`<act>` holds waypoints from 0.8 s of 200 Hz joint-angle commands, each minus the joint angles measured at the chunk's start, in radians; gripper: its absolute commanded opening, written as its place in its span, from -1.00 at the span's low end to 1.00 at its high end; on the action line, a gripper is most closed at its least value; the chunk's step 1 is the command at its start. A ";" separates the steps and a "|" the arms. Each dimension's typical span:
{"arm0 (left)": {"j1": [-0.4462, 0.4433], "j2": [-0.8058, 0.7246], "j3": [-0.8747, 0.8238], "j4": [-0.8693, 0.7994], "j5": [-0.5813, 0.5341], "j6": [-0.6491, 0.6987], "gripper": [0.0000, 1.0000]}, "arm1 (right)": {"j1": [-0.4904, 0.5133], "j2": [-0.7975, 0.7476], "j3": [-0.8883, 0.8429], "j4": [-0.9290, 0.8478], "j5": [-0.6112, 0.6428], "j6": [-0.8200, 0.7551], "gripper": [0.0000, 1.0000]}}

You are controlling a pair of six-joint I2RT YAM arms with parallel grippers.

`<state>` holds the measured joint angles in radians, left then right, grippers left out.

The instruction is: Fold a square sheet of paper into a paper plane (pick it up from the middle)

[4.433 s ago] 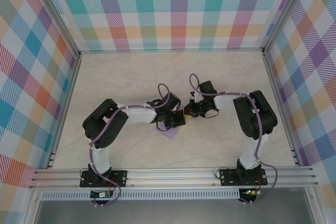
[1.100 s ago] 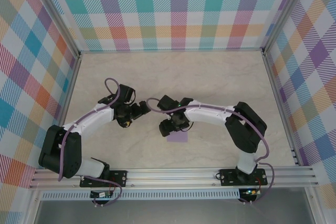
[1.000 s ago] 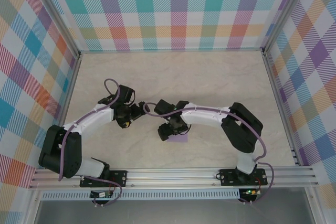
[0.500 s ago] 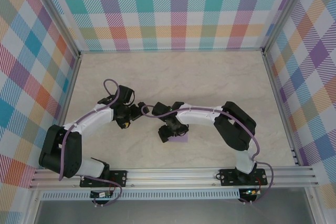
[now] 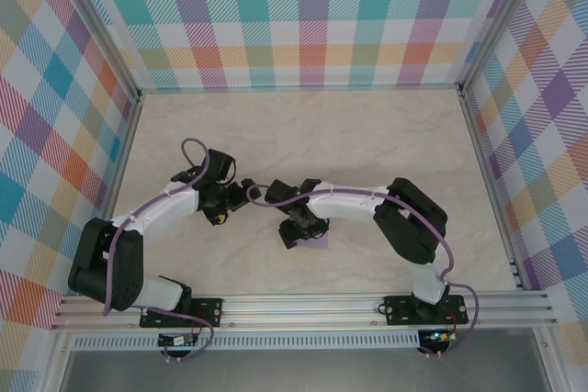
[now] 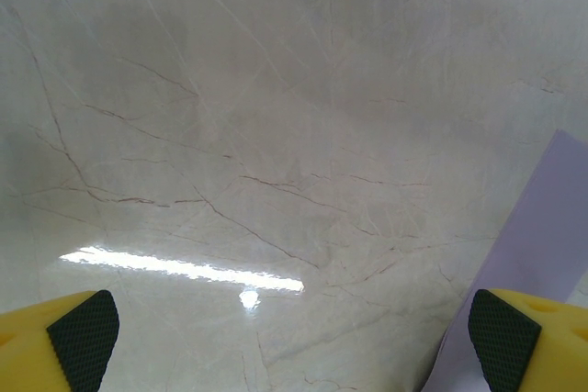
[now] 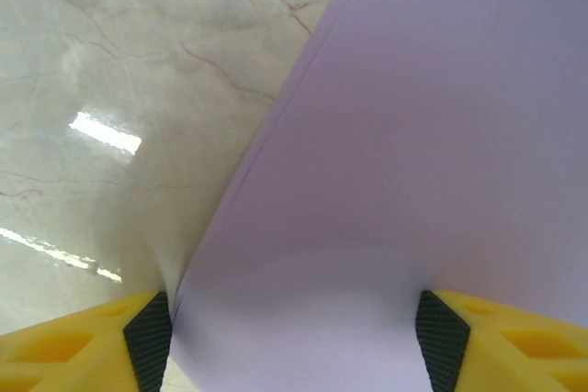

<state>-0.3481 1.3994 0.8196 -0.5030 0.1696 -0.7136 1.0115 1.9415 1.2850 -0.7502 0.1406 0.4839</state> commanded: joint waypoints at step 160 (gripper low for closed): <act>0.015 0.013 -0.009 -0.022 0.010 -0.001 1.00 | -0.111 -0.045 -0.183 0.121 -0.166 -0.097 0.44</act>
<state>-0.3481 1.3994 0.8196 -0.5026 0.1711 -0.7132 0.9272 1.8523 1.1614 -0.6170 -0.0257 0.4057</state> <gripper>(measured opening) 0.997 0.718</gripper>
